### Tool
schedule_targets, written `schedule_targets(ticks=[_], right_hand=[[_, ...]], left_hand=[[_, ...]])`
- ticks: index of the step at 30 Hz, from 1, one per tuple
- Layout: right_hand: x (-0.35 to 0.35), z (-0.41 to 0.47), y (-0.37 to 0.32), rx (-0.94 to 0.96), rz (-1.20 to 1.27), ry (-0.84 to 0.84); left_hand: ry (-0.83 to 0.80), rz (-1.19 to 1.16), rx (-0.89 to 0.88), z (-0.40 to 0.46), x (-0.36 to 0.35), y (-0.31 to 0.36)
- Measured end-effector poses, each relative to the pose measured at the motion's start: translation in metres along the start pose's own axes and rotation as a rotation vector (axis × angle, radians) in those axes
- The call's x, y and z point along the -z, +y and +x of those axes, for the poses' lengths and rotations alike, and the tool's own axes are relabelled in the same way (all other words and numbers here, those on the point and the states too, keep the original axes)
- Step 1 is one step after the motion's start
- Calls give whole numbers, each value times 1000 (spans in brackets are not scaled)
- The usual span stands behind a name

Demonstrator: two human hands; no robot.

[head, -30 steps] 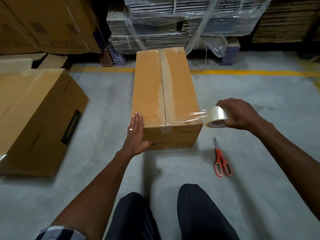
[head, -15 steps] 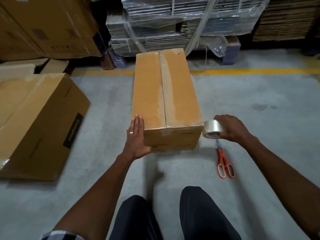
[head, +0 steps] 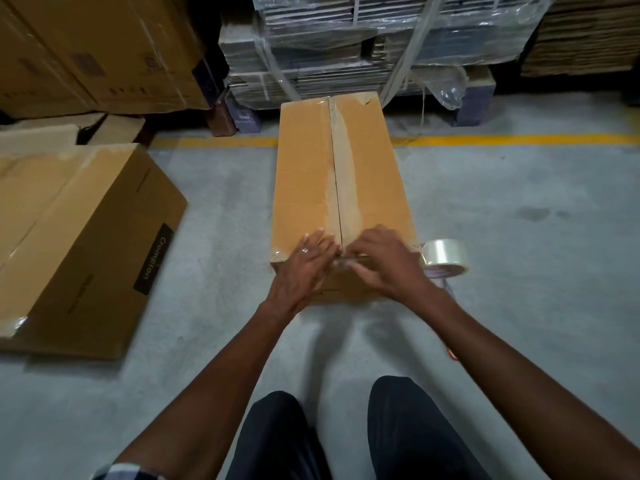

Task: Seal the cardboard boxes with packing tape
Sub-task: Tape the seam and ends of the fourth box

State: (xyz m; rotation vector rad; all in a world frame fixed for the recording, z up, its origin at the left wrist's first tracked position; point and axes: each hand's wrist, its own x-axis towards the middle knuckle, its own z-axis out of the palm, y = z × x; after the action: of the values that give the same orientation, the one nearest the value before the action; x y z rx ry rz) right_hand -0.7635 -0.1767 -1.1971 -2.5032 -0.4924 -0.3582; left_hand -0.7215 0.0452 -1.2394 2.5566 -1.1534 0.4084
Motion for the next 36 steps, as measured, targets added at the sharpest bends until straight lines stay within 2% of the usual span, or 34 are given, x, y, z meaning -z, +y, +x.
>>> schedule_targets(ticks=[2, 4, 7, 12, 17, 20, 22, 24, 28, 30, 32, 33, 34, 36], right_hand=[[-16, 27, -8, -62, 137, -205], [-21, 43, 2, -126, 202, -292], [-8, 45, 22, -132, 173, -390], [27, 27, 56, -198, 95, -436], [64, 12, 84, -310, 76, -437], [66, 9, 87, -346, 101, -450], [63, 3, 88, -402, 148, -396], [66, -9, 88, -539, 343, -291], [71, -41, 94, -645, 575, -18], [58, -58, 92, -789, 672, 293], [39, -71, 88, -1061, 566, 632], [28, -77, 91, -1218, 530, 724], [20, -80, 91, -1377, 591, 749], [6, -81, 95, -1555, 988, 640]], left_hand=[[-23, -27, -10, 3, -4, -6], [-1, -59, 42, -7, -3, -20], [41, -78, 70, -29, 3, -50], [24, -181, 184, -56, 22, -76], [139, -327, 305, -55, 17, -56], [53, -289, 292, -58, 23, -62], [-81, -210, 229, -58, 33, -72], [-177, -150, 205, -53, 48, -76], [-205, 49, 206, 6, 66, -61], [-206, 38, 140, 51, 57, -42], [-265, -54, 49, 96, 40, -9], [-309, -108, 8, 118, 29, 9], [-353, -151, -41, 139, 19, 28], [-451, -204, -115, 173, -2, 63]])
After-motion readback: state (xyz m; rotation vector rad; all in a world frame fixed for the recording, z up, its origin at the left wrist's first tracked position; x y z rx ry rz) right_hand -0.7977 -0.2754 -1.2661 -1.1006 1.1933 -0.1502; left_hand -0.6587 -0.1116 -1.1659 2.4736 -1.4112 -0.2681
